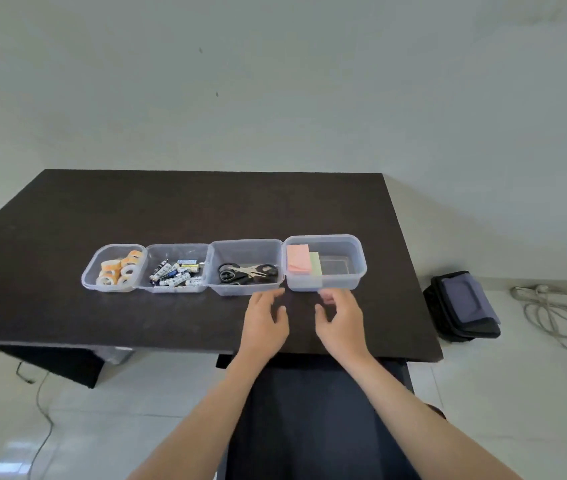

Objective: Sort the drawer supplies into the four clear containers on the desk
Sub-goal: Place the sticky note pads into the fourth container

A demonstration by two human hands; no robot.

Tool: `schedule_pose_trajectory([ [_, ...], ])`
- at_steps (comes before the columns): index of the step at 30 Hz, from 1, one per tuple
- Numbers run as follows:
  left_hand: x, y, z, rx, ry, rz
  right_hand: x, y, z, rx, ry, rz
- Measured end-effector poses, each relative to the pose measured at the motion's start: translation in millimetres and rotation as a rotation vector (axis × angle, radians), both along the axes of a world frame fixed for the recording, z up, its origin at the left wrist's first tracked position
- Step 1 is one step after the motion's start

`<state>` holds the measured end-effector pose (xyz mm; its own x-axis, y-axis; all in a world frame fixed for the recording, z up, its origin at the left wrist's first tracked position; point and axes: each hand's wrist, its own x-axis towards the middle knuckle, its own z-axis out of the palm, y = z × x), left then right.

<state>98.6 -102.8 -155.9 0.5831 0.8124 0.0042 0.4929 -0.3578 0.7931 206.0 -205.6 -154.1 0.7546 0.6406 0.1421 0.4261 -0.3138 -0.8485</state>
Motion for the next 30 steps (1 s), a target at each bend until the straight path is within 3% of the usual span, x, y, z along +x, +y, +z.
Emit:
schedule_pose_trajectory([
  [5, -85, -66, -34, -0.115, 0.038, -0.011, -103, -67, -48, -0.051, 0.134, -0.050],
  [14, -202, -133, -89, -0.267, 0.380, 0.056, -246, -159, -95, -0.246, 0.456, -0.358],
  [21, -227, -143, -107, -0.457, 0.403, 0.086, -256, -170, -82, -0.058, 0.855, -0.643],
  [30, -229, -139, -103, -0.523, 0.318, 0.110, -241, -166, -84, 0.047, 0.940, -0.678],
])
